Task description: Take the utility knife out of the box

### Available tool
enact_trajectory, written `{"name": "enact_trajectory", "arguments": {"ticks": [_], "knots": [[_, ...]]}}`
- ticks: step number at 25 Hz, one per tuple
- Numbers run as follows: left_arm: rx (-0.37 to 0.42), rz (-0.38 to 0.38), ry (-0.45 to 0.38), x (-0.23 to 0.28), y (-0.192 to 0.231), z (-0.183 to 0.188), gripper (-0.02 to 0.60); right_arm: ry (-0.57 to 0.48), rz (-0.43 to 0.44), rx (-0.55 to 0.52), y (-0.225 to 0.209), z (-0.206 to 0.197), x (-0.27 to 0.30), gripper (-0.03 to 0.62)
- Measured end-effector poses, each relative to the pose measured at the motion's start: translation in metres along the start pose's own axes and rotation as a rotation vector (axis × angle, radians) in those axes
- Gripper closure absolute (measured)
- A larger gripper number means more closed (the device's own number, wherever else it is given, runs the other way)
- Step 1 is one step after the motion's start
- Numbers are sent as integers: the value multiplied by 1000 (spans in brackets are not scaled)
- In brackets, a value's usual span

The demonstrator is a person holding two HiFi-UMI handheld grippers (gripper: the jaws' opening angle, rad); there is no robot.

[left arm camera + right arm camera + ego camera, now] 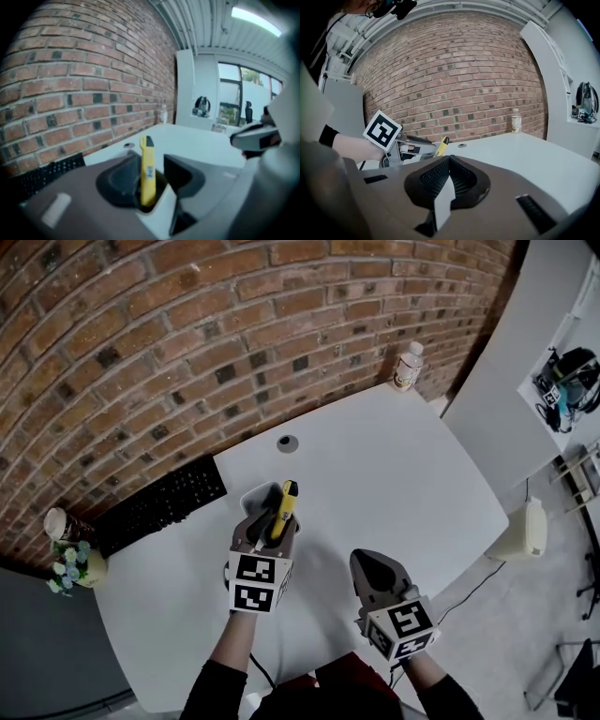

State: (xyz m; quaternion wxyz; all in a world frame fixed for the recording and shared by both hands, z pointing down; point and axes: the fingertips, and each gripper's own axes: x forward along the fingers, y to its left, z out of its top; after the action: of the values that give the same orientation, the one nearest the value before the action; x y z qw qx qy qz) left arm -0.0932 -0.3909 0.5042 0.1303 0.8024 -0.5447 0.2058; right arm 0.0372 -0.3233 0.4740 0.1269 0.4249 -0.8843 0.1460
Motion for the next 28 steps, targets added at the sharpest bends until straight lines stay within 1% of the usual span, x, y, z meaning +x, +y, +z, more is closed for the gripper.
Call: {"name": "enact_trajectory", "arguments": {"ticks": [10,17,22,26,28], "knots": [[-7,9,39,31,0,0,411,17,-16,1,-20,-1,13,586],[30,36,67,43,1,1,407,31,0,-2,-28,-5,27,586],[68,62,108,47,0,-3,407,43,20,14,-27,-6,37,586],[64,81,128,51,4,-4,408,53,39,36,-24,-7,41,586],[64,93,136,52,6,-5,408,53,36,26,-25,-8,42,586]]}}
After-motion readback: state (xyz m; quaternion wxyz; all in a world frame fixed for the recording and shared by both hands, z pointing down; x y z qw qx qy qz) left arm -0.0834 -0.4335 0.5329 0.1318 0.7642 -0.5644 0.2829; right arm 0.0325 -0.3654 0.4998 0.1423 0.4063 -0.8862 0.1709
